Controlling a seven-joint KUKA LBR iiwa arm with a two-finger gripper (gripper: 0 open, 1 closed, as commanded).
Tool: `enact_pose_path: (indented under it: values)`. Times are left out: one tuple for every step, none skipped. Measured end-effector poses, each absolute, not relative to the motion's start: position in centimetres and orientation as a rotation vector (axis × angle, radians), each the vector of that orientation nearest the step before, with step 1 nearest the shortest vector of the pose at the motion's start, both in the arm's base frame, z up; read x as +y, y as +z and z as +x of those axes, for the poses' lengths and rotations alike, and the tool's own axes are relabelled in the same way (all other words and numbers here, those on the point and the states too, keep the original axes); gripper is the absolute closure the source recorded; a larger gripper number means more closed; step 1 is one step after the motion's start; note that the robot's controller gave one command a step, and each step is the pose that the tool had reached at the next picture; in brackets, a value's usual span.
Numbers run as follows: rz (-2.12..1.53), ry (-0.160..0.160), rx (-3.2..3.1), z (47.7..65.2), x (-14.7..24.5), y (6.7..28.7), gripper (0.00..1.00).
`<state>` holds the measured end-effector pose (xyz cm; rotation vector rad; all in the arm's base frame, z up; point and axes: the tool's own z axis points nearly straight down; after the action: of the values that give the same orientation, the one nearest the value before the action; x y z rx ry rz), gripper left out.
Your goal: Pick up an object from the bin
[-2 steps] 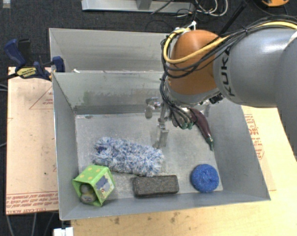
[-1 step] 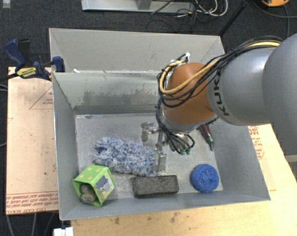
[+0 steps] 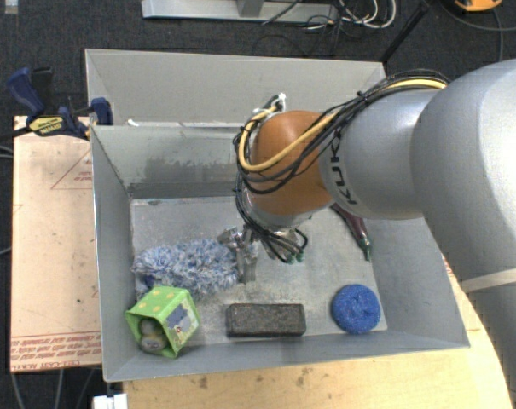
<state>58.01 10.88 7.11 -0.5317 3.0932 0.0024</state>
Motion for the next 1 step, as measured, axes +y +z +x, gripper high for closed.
enact_pose_path:
  values:
    - [-0.531,0.003,3.093,58.01,10.87,7.11,1.0]
